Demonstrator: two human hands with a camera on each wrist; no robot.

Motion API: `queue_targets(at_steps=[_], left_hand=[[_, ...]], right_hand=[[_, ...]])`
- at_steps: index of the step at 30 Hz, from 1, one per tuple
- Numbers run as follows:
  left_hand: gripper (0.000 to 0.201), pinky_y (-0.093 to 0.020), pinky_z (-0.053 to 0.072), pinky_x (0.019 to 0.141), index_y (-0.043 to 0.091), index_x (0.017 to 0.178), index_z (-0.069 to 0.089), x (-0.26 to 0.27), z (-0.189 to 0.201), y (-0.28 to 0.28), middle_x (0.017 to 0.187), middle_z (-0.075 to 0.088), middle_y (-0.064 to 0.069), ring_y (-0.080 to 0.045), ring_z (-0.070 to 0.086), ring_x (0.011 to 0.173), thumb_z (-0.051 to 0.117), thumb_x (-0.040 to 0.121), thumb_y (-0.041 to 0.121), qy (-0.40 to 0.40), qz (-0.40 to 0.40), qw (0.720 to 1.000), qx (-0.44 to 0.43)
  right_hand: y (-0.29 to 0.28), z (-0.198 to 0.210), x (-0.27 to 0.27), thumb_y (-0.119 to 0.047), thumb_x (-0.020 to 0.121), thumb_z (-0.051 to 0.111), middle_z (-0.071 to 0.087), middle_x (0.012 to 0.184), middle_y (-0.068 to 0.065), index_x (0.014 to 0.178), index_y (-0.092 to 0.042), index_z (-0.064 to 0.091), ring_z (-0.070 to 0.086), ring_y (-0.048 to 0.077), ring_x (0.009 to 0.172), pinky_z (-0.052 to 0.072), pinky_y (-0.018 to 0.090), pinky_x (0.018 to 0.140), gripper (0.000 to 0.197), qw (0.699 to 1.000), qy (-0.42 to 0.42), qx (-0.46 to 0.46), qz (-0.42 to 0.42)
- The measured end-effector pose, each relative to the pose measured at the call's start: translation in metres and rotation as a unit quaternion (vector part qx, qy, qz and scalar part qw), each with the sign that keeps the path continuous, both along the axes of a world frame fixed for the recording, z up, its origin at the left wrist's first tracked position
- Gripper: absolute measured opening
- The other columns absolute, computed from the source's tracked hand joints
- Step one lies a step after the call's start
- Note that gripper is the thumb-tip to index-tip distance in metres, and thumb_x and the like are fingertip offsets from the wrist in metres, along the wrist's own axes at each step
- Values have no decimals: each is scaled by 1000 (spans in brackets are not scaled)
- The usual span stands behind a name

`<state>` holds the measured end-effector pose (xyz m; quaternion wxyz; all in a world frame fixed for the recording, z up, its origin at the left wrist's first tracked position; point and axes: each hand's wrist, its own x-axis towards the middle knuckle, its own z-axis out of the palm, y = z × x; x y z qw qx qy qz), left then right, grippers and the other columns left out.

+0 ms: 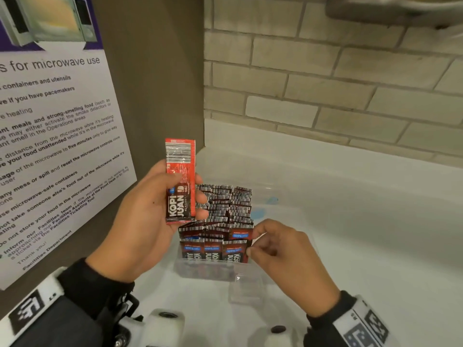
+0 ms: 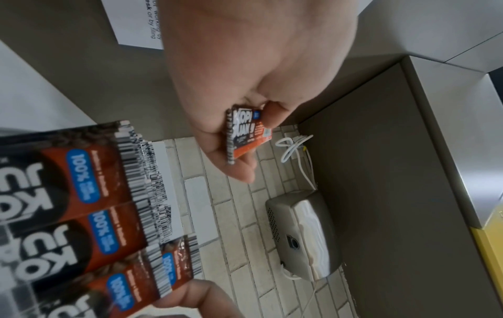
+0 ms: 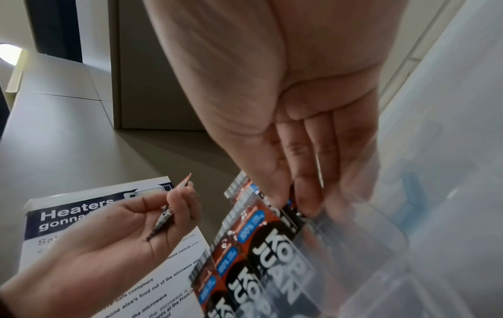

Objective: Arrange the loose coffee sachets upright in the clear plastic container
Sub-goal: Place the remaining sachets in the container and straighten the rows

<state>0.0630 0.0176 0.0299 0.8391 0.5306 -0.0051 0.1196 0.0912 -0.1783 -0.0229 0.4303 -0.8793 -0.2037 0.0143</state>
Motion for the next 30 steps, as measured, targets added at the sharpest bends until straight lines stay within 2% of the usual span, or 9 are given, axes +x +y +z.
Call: queue_targets(at_steps=[4, 11, 15, 19, 22, 24, 26, 28, 30], left_hand=[[27, -30, 58, 62, 14, 102, 63, 1, -3, -3, 69, 62, 0, -13, 62, 65, 38, 97, 7, 14, 21, 999, 33], [21, -20, 51, 60, 15, 100, 61, 0, -3, -13, 76, 70, 8, -4, 64, 67, 44, 94, 5, 14, 10, 994, 105], [26, -23, 46, 52, 12, 110, 60, -1, 0, -12, 69, 56, 2, -9, 51, 58, 40, 94, 11, 44, -25, 999, -11], [41, -20, 25, 44, 14, 111, 57, -3, 6, -5, 66, 36, 1, -10, 32, 51, 49, 82, 43, 67, -180, 969, -152], [19, -18, 27, 42, 14, 91, 47, -2, 3, -5, 69, 39, -1, -8, 38, 49, 58, 81, 27, 59, -307, 929, -200], [20, -18, 29, 39, 13, 85, 44, -2, 1, -10, 71, 45, -6, -11, 42, 47, 61, 76, 20, 75, -315, 932, -162], [25, -18, 30, 36, 11, 90, 49, -3, 1, -17, 73, 53, -9, -14, 44, 46, 63, 71, 16, 90, -284, 953, -53], [26, -21, 36, 37, 4, 94, 54, -6, 4, -21, 73, 59, -7, -17, 50, 52, 63, 72, 16, 86, -259, 959, 72], [37, -23, 47, 47, -3, 99, 60, -7, 12, -18, 79, 63, -7, -18, 59, 64, 67, 71, 21, 74, -262, 953, 134]], right_hand=[[-4, 7, -1, -13, 84, 63, 66, 62, -5, 81, -26, 55, 53, 3, 51, 38, 12, 53, 16, 1000, -9, 18, 1], [0, -1, 0, -13, 83, 62, 61, 61, -10, 70, -28, 59, 54, 5, 58, 40, 14, 56, 19, 999, -27, -22, 19], [-4, 7, 0, -14, 84, 62, 58, 60, -15, 71, -27, 60, 54, 3, 58, 40, 12, 56, 19, 999, -50, -19, 7], [-7, 29, 1, -13, 85, 62, 60, 68, -21, 74, -28, 61, 55, -1, 61, 38, 8, 56, 20, 995, -94, 26, 16], [-3, 50, -1, -13, 87, 57, 62, 95, -19, 94, -29, 60, 58, 1, 81, 43, 8, 65, 18, 982, -152, 106, 39], [0, 63, -2, -10, 86, 51, 56, 115, -18, 113, -32, 54, 56, 4, 95, 45, 10, 72, 36, 969, -174, 163, 70], [4, 74, -3, -6, 86, 51, 50, 122, -19, 124, -36, 48, 52, 5, 107, 45, 13, 82, 49, 964, -188, 153, 114], [8, 78, -1, -6, 85, 54, 57, 113, -17, 121, -31, 56, 53, 4, 106, 44, 15, 86, 44, 963, -217, 84, 138], [7, 79, 2, -9, 83, 56, 64, 94, -14, 103, -26, 67, 59, 5, 92, 47, 18, 80, 27, 966, -219, 75, 119]])
